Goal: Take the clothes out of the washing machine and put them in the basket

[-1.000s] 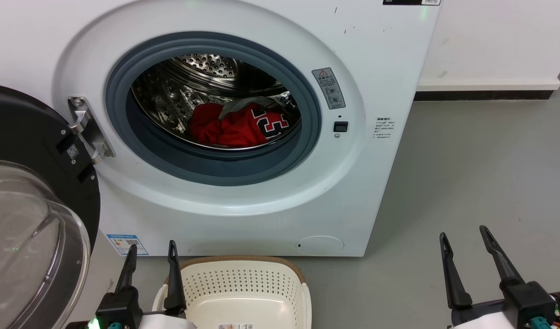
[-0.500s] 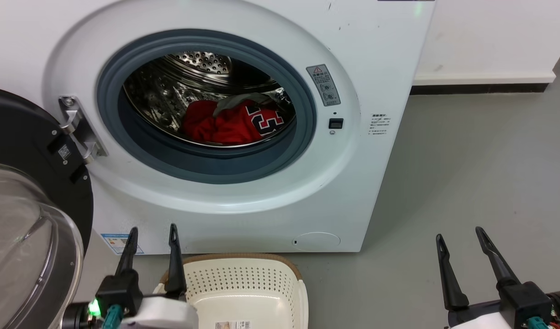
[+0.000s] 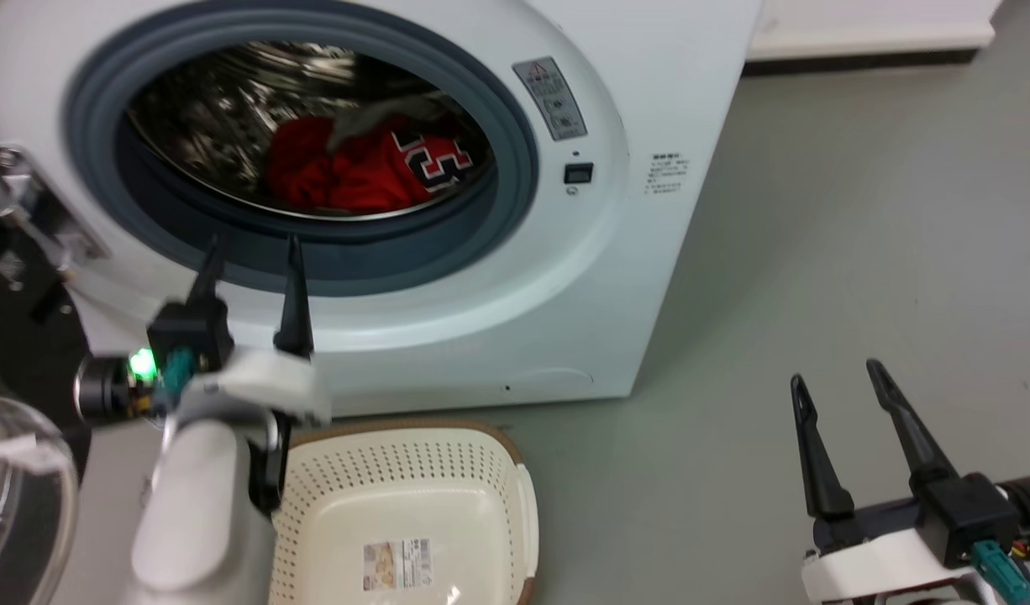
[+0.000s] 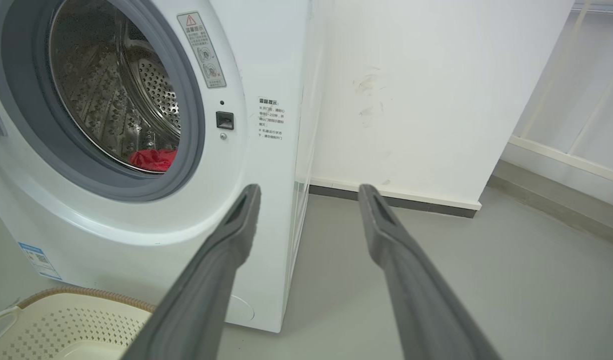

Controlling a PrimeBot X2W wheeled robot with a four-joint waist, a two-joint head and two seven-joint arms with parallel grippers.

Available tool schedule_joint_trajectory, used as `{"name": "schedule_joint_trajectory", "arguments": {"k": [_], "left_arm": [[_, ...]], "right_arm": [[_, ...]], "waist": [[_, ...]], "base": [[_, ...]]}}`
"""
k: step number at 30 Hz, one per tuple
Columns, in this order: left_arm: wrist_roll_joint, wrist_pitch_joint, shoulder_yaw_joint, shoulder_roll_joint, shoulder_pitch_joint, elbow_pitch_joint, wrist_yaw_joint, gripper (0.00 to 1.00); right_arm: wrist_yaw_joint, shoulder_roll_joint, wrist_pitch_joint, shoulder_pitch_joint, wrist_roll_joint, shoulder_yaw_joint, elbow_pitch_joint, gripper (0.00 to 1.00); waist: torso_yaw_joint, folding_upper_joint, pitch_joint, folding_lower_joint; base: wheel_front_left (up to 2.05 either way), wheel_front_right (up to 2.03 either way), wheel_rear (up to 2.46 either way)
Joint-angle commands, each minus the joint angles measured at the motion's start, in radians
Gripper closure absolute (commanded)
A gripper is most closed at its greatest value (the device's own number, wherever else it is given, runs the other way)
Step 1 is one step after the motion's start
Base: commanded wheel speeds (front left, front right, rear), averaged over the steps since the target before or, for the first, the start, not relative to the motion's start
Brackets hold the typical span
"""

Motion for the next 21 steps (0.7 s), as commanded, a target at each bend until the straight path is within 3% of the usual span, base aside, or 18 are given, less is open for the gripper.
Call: {"name": "schedule_joint_trajectory", "arguments": {"k": [1, 11, 21], "left_arm": [[0.016, -0.002, -0.006, 0.02, -0.083, 0.058, -0.001, 0.0], [0.064, 0.031, -0.04, 0.092, -0.464, 0.343, 0.0, 0.0], [0.089, 0.136, -0.078, 0.193, -0.804, 0.558, -0.057, 0.0]], "right_arm": [[-0.001, 0.0, -0.002, -0.032, 0.007, 0.005, -0.01, 0.0], [-0.001, 0.001, -0.002, -0.13, 0.038, 0.015, -0.045, 0.0], [-0.001, 0.001, -0.002, -0.217, 0.09, 0.029, -0.075, 0.0]], "waist": [[-0.039, 0.0, 0.063, -0.0001], [-0.112, 0.0, 0.244, -0.0001], [-0.175, 0.0, 0.423, -0.0001]], "base": [[0.0, 0.0, 0.0], [0.0, 0.0, 0.0], [0.0, 0.0, 0.0]]}}
